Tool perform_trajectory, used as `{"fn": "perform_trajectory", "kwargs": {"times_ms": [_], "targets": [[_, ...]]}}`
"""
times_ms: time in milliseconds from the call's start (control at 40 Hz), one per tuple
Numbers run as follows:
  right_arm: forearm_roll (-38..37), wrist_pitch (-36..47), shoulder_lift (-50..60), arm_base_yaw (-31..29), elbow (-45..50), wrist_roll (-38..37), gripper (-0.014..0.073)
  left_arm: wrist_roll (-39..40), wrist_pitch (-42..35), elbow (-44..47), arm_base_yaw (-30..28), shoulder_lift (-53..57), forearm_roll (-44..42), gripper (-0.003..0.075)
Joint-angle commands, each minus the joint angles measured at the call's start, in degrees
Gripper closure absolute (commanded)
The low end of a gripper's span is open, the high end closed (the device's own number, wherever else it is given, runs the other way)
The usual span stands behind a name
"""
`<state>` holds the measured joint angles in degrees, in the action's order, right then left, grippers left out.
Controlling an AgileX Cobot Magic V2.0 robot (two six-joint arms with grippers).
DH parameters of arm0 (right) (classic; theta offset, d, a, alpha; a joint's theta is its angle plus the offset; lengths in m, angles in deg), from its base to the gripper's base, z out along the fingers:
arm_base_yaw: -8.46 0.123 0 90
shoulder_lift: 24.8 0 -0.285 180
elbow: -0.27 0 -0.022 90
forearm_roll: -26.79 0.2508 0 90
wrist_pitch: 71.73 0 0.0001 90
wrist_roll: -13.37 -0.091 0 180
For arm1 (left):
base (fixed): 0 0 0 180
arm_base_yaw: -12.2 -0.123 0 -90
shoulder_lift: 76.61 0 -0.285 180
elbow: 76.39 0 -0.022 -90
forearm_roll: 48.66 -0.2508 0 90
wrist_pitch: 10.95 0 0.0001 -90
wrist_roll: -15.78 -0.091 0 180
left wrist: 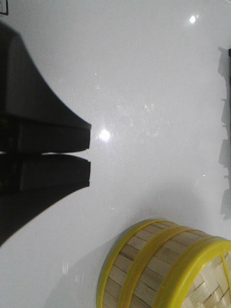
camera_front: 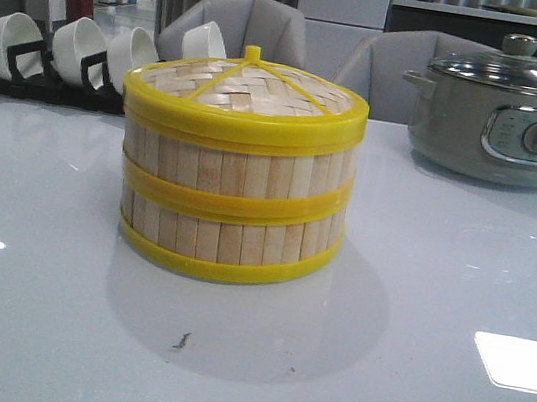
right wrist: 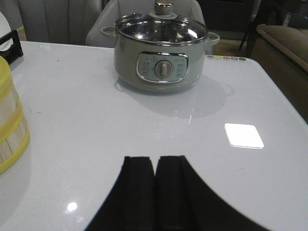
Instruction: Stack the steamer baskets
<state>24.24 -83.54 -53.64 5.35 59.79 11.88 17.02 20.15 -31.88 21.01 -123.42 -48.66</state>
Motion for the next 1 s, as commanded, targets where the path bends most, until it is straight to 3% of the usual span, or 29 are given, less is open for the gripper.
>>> {"fn": "perform_trajectory", "kwargs": {"times_ms": [0, 525, 826, 976], "targets": [[-0.47, 5.38, -0.21, -0.43, -1.67, 0.0, 0.0525, 0.26, -4.2, -1.8, 0.48, 0.19, 0.0, 0.0637], [-0.47, 5.38, -0.21, -0.43, -1.67, 0.0, 0.0525, 0.26, -4.44, -1.8, 0.48, 0.19, 0.0, 0.0637], [-0.47, 5.38, -0.21, -0.43, -1.67, 0.0, 0.0525, 0.26, -9.81, -1.8, 0.78, 0.19, 2.74, 0.0637], [-0.47, 5.38, -0.21, -0.43, -1.67, 0.0, 0.0525, 0.26, -13.55, -1.65, 1.78, 1.55, 0.0, 0.0637]]}}
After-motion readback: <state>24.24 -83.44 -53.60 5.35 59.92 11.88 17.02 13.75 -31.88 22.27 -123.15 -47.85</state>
